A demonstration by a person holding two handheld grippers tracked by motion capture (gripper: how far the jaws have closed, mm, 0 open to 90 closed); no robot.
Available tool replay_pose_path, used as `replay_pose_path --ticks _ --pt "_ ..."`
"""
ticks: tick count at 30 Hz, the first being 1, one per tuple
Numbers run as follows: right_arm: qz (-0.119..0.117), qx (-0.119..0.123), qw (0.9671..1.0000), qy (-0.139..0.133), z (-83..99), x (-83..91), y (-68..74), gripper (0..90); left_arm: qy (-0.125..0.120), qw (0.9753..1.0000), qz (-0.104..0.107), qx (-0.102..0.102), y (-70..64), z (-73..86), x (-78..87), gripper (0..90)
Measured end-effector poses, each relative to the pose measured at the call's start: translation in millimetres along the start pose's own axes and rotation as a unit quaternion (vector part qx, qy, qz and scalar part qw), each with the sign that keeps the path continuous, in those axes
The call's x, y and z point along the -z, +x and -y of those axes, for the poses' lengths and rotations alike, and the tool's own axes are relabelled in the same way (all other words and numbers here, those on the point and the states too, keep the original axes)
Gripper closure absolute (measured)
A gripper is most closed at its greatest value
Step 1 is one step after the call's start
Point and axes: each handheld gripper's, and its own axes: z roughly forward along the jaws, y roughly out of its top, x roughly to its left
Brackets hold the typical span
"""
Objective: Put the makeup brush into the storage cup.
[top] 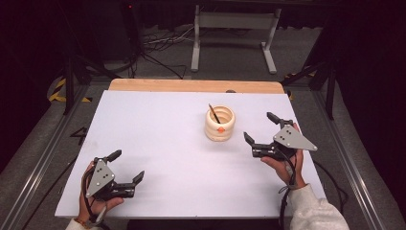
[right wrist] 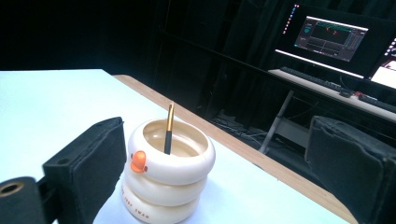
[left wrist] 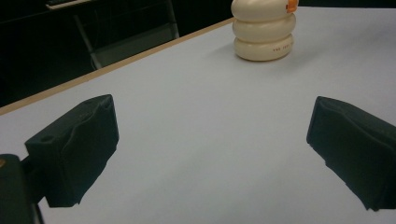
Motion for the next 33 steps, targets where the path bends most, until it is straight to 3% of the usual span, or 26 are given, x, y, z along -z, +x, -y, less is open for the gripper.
replay_pose_path --ticks 17,33 --pt "0.005 0.003 1.0 -0.003 5.6 15.7 -1.9 7.3 0.001 1.0 -0.001 0.002 -0.1 0.0 -0.2 3.1" --pt "0.003 0.026 0.9996 0.007 8.8 26.5 -0.8 3.6 0.001 1.0 0.0 -0.001 -1.3 -0.6 -0.2 3.1"
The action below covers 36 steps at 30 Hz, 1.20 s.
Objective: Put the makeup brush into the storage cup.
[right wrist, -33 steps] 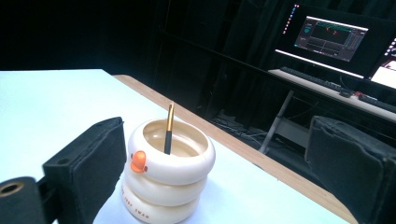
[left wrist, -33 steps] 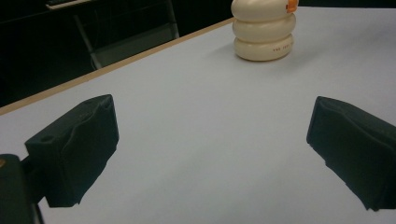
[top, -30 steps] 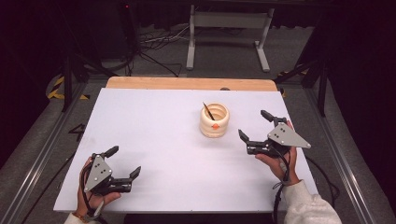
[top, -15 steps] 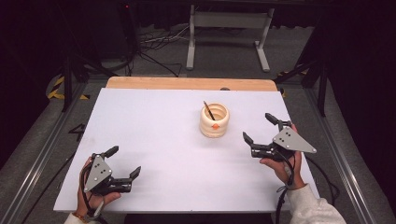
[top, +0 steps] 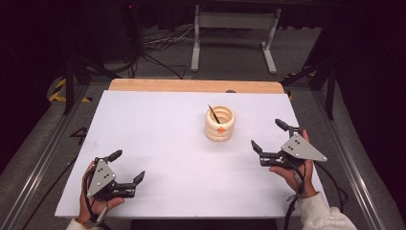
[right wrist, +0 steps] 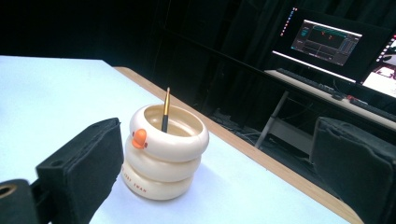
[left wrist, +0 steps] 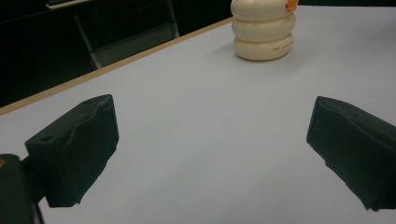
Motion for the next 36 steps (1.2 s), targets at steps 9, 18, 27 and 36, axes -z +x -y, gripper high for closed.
replay_pose_path --ticks 9,18,27,36 --pt "0.004 0.002 1.0 0.006 9.0 7.0 2.1 4.1 -0.001 1.0 0.0 0.0 -0.2 -0.4 -0.1 3.1" --pt "0.004 0.006 0.9999 0.014 18.3 15.0 3.2 4.6 0.0 1.0 0.002 -0.003 0.0 -0.9 -1.3 3.1" --pt "-0.003 -0.001 0.9998 0.021 31.2 23.8 3.0 4.9 0.0 1.0 0.002 -0.002 -0.2 -1.0 -2.3 3.1" --pt "-0.007 -0.006 0.9995 0.03 43.3 38.0 2.3 4.3 0.002 1.0 0.001 -0.001 2.4 0.4 -2.9 3.1"
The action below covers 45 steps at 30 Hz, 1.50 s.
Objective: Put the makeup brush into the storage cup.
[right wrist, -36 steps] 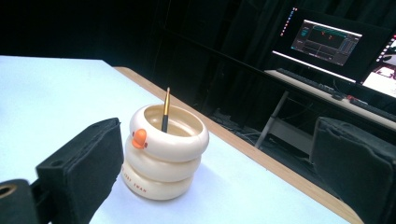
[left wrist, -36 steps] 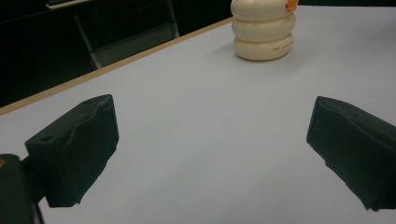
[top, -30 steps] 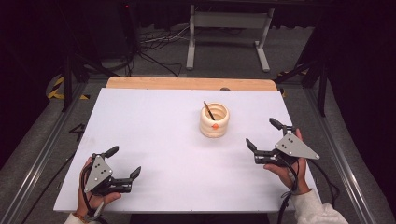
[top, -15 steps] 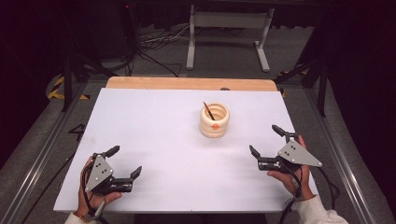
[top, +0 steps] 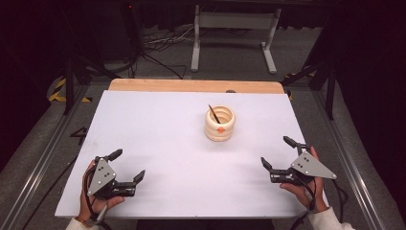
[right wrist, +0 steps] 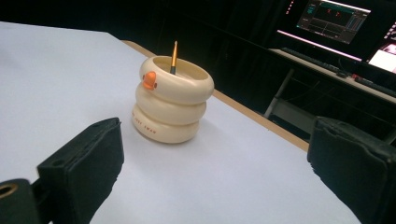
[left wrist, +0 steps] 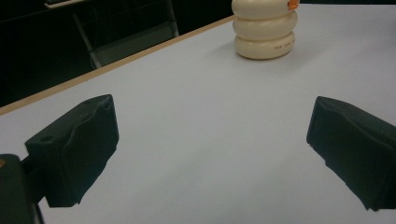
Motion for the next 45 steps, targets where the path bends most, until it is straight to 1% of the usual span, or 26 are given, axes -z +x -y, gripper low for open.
replay_pose_path --ticks 3,5,7,8,10,11,13,16,17,20,21,23,25,28,29,32,35,41,45 --pt "0.002 0.0 1.0 0.007 3.2 2.2 -0.3 3.9 -0.002 1.0 0.003 -0.002 -0.3 -0.1 1.0 2.9" --pt "-0.002 -0.012 0.9999 0.011 5.8 4.4 -1.1 3.7 -0.003 1.0 0.003 -0.002 -0.3 -0.7 0.8 2.8" --pt "0.004 -0.004 0.9998 0.019 8.4 6.8 -0.2 3.6 -0.002 1.0 0.004 -0.003 -0.4 -0.7 -0.1 2.8" --pt "0.004 -0.006 0.9998 0.021 10.1 8.4 0.6 3.6 0.0 1.0 0.004 -0.004 -0.9 -0.8 -0.5 2.8" --pt "0.008 0.008 0.9995 0.031 15.0 12.7 2.1 3.6 -0.001 1.0 0.004 -0.003 -1.1 -0.9 -0.2 2.8" --pt "0.008 0.008 0.9994 0.033 16.9 15.0 1.9 3.7 -0.001 1.0 0.004 -0.006 -1.1 -0.9 0.2 2.9" --pt "0.01 0.0 0.9993 0.035 21.6 20.3 0.8 3.7 0.0 1.0 0.005 -0.006 -1.1 -0.9 1.0 2.8" --pt "0.014 0.0 0.9991 0.04 24.9 23.2 0.3 3.7 -0.002 1.0 0.005 -0.003 -1.2 -0.8 1.4 2.8" --pt "0.014 -0.002 0.9989 0.045 28.9 25.9 -0.1 3.7 -0.001 1.0 0.002 -0.004 -1.5 -1.1 1.5 2.8" --pt "0.016 0.0 0.9987 0.049 30.8 27.2 -0.3 3.7 -0.002 1.0 0.004 -0.006 -2.3 -1.7 1.6 2.8" --pt "0.014 -0.006 0.9987 0.049 33.5 28.1 -0.8 3.6 -0.003 1.0 0.004 -0.007 -2.9 -1.9 1.2 2.9" --pt "0.015 -0.006 0.9985 0.053 35.5 28.4 -0.7 3.6 -0.002 1.0 0.006 -0.008 -3.9 -2.0 1.2 2.8" --pt "0.015 -0.01 0.9986 0.05 35.6 29.3 -0.9 3.6 -0.001 0.9999 0.004 -0.012 -4.2 -2.2 2.8 2.8" --pt "0.017 -0.009 0.9987 0.047 34.6 30.8 -0.7 3.4 -0.006 0.9999 0.003 -0.01 -4.0 -2.6 4.3 2.8" --pt "0.013 -0.014 0.9986 0.048 34.6 30.9 -0.9 3.3 -0.006 0.9999 0.003 -0.009 -4.3 -2.3 4.4 2.8" --pt "0.009 -0.014 0.9986 0.05 34.3 30.7 -0.5 3.5 -0.006 0.9999 0.003 -0.012 -4.6 -2.3 4.7 2.8" --pt "0.01 -0.013 0.9988 0.046 33.6 30.1 0.3 3.5 -0.005 0.9999 0.003 -0.009 -4.1 -2.0 4.2 2.8" --pt "0.01 -0.007 0.999 0.044 32.9 28.4 2.8 3.5 -0.003 0.9999 0.004 -0.012 -4.0 -2.2 3.7 2.8" --pt "0.008 -0.009 0.999 0.042 32.9 28.3 3.0 3.5 -0.003 1.0 0.004 -0.009 -4.1 -2.1 3.4 2.8"
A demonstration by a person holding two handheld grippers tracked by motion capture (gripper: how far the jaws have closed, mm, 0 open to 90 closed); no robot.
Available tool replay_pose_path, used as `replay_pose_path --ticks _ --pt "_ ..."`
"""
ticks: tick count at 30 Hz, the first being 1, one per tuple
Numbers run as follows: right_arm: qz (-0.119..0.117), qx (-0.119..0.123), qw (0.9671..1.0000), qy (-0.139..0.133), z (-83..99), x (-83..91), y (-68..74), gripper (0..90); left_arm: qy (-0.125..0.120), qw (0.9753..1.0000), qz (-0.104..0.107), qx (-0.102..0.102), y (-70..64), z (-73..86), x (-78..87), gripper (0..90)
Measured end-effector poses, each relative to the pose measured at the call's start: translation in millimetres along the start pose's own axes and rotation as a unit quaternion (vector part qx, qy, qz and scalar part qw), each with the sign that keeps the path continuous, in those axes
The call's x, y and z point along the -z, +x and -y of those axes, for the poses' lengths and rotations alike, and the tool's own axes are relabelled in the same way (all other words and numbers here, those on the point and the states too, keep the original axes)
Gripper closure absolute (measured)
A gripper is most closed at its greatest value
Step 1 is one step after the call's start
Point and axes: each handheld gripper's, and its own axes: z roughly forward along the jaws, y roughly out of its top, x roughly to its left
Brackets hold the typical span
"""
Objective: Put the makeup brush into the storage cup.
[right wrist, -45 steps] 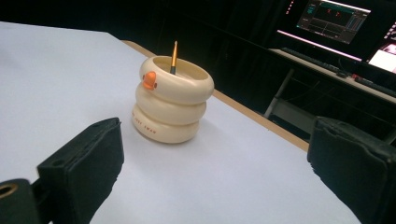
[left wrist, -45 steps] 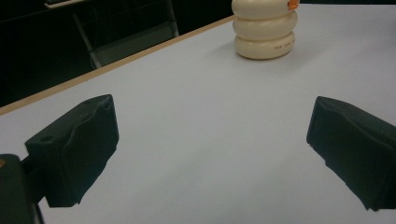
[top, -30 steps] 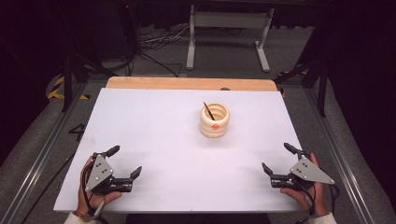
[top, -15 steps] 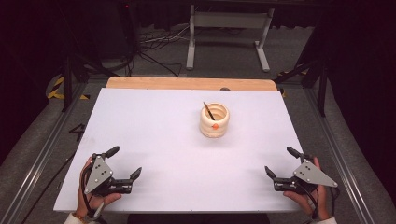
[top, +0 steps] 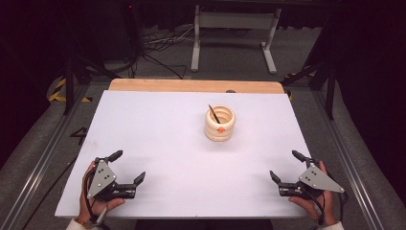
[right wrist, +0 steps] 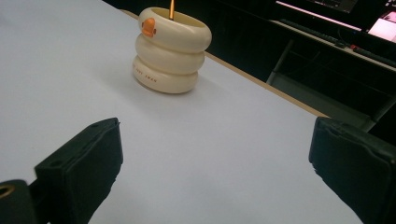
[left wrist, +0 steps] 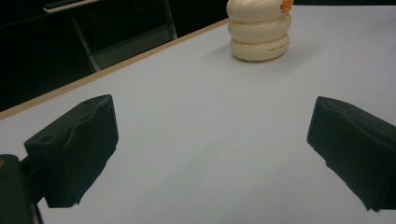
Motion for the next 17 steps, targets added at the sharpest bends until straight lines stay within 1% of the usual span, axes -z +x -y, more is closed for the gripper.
replay_pose_path --ticks 7,8,14,17 --pt "-0.001 -0.001 1.0 -0.001 0.1 -1.2 0.2 3.7 0.003 1.0 0.0 0.006 0.3 0.1 -2.2 2.9" --pt "-0.002 0.0 1.0 -0.002 -0.1 -1.1 0.4 3.7 0.005 1.0 -0.001 0.003 0.5 0.0 -2.9 2.9" --pt "-0.003 -0.003 1.0 -0.002 -0.3 -1.5 -0.3 3.8 0.005 1.0 -0.002 0.003 1.8 0.9 -3.4 2.9" --pt "-0.003 -0.005 1.0 -0.001 -0.7 -2.7 -0.1 3.8 0.004 1.0 -0.002 0.008 2.5 1.7 -3.1 2.9"
